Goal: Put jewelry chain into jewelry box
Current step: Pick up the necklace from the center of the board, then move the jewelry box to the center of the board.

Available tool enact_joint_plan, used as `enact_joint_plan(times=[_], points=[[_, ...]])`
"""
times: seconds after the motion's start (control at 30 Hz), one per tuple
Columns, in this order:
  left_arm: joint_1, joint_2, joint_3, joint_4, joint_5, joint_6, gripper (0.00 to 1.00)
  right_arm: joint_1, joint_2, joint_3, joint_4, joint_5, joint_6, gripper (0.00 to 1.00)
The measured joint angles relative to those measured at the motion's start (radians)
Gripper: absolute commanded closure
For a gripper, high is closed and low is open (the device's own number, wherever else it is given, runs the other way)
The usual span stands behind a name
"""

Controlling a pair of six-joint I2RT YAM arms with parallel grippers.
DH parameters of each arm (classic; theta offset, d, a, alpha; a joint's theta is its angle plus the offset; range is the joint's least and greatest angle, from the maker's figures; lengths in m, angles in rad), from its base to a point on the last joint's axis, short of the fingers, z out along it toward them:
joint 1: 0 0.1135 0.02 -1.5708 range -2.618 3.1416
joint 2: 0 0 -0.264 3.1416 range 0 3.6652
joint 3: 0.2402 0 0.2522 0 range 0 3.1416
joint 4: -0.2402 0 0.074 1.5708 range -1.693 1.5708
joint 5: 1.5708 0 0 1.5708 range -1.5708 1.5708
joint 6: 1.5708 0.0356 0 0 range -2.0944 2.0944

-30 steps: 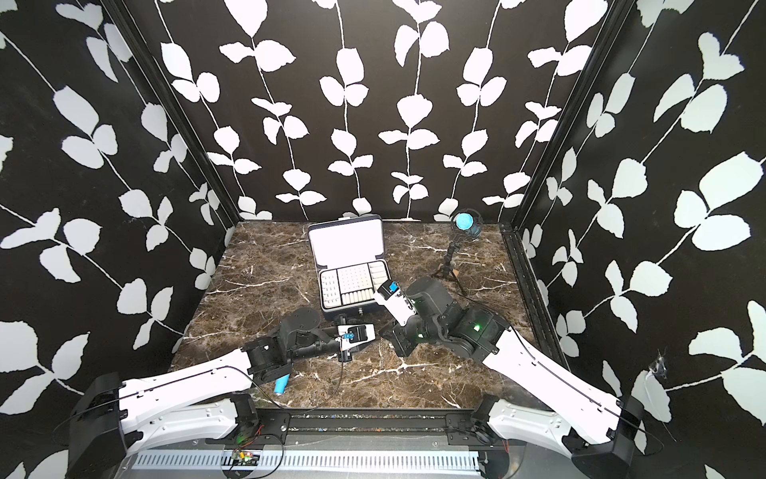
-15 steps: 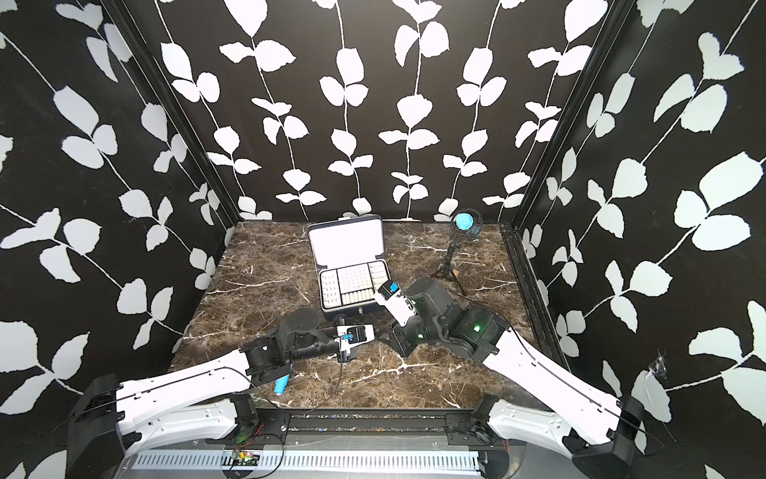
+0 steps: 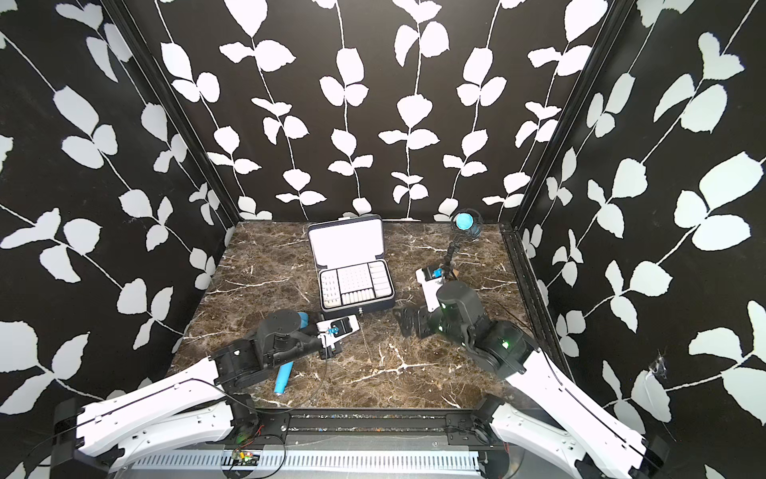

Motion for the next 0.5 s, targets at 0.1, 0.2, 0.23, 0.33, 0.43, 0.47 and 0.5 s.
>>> enact_joint_plan(times=[0.1, 0.2, 0.23, 0.33, 0.43, 0.47, 0.5], points=[[0.0, 0.007, 0.085, -0.119, -0.093, -0.068, 1.0, -0.034, 0.135, 0.003, 0.027, 0.037, 0.034, 0.02], [0.0, 0.04, 0.18, -0.23, -0.204, -0.152, 1.0, -0.043, 0.301, 0.002, 0.082, 0.047, 0.046, 0.05], [0.0, 0.056, 0.207, -0.263, -0.238, -0.181, 1.0, -0.044, 0.346, 0.002, 0.103, 0.048, 0.045, 0.07], [0.0, 0.099, 0.257, -0.346, -0.325, -0.258, 1.0, -0.05, 0.469, 0.011, 0.159, 0.053, 0.033, 0.15], [0.0, 0.121, 0.264, -0.407, -0.38, -0.317, 1.0, -0.063, 0.577, 0.048, 0.205, 0.058, 0.016, 0.22], [0.0, 0.124, 0.264, -0.426, -0.395, -0.332, 1.0, -0.07, 0.613, 0.067, 0.222, 0.061, 0.01, 0.25], [0.0, 0.125, 0.264, -0.442, -0.41, -0.349, 1.0, -0.077, 0.642, 0.082, 0.238, 0.064, 0.006, 0.26]])
